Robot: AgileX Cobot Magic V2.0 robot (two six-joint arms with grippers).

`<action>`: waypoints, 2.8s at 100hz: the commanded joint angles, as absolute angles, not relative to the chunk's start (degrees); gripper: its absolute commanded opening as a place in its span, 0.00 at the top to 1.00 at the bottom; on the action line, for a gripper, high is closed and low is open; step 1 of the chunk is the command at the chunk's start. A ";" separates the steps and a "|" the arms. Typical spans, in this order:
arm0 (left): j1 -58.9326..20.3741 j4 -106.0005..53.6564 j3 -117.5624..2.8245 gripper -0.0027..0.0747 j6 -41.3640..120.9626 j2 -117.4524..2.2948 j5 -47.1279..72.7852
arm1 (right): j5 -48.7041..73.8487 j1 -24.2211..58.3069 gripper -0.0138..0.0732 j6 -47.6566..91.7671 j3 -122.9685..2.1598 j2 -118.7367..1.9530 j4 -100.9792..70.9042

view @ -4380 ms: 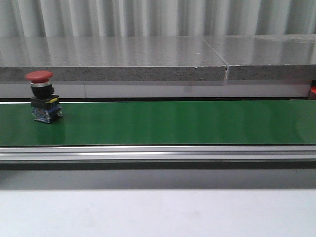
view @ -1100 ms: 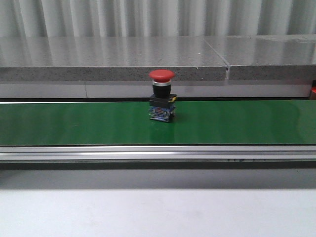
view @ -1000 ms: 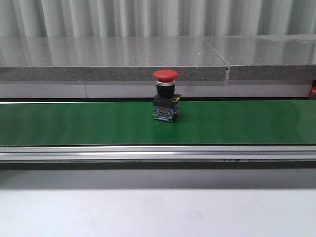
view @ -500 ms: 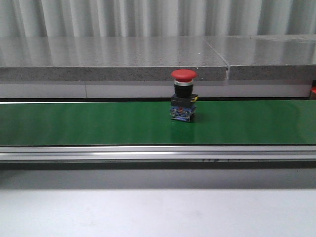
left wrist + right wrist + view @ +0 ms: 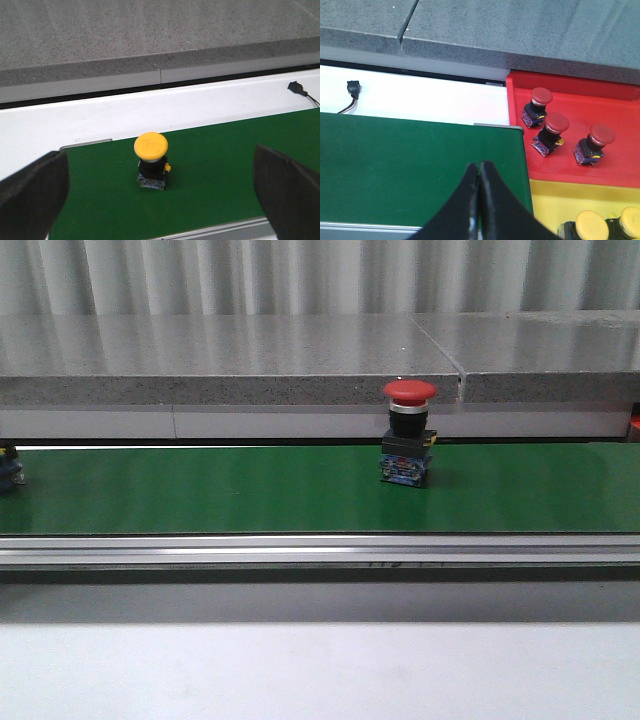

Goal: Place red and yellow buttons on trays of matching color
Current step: 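Move the right gripper down onto the red button at the belt's end, then lift the red button and lower it into the red tray, open right gripper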

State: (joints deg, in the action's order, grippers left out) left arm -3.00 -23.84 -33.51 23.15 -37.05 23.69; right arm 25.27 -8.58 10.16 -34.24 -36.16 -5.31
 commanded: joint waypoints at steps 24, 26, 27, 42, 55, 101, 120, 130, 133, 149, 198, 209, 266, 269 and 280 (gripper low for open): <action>-3.63 -28.64 -25.17 0.33 23.15 -22.29 18.90 | 20.89 -8.65 0.92 10.47 -35.73 -36.09 -5.29; -3.63 -28.64 -24.86 0.36 23.15 -21.86 18.90 | 20.89 -8.65 0.92 10.47 -35.73 -36.09 -5.29; -3.63 -28.64 -24.84 0.38 23.15 -21.75 18.90 | 20.89 -8.65 0.92 10.47 -35.73 -36.09 -5.29; -3.63 -28.64 -24.29 0.69 23.15 -21.10 18.90 | 20.89 -8.65 0.92 10.47 -35.73 -36.09 -5.29; -3.63 -28.64 -24.29 0.96 23.15 -21.10 18.90 | 20.64 -8.65 0.92 10.47 -35.73 -36.09 -5.34; -3.63 -28.64 -24.29 0.99 23.15 -21.10 18.90 | 30.31 -8.65 0.27 10.47 -35.73 -36.20 -5.33; -3.63 -28.64 -24.29 0.99 23.15 -21.10 18.90 | 30.69 -8.65 0.10 10.47 -35.80 -36.59 -8.34; -3.63 -28.64 -24.29 0.99 23.15 -21.10 18.90 | 30.42 -8.54 0.10 10.52 -36.41 -38.61 -8.72; -3.63 -28.64 -24.29 0.99 23.15 -21.10 18.90 | 30.42 -8.48 0.10 10.52 -36.61 -39.89 -8.72; -3.63 -28.64 -24.29 0.99 23.15 -21.10 18.90 | 30.32 -4.62 0.10 12.52 -39.28 -47.82 -8.72; -3.63 -28.64 -24.29 0.99 23.15 -21.10 18.90 | 29.53 4.11 0.10 13.48 -53.36 -74.51 -8.72; -3.63 -28.64 -24.29 0.99 23.15 -21.10 18.90 | 29.53 4.11 0.10 13.48 -56.07 -78.68 -8.72; -3.63 -28.64 -24.29 0.99 23.15 -21.10 18.90 | 32.67 3.75 0.59 13.48 -61.96 -86.88 -8.63; -3.63 -28.64 -24.29 0.99 23.15 -21.10 18.90 | 33.38 3.70 0.59 13.48 -62.42 -86.88 -8.58; -3.63 -28.64 -24.29 0.99 23.15 -21.10 18.90 | 37.53 2.50 0.59 13.48 -65.48 -86.84 -7.82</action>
State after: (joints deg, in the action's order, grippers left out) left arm -3.00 -27.18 -22.67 23.21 -20.87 23.00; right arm 36.71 3.68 12.90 -61.59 -88.91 -8.39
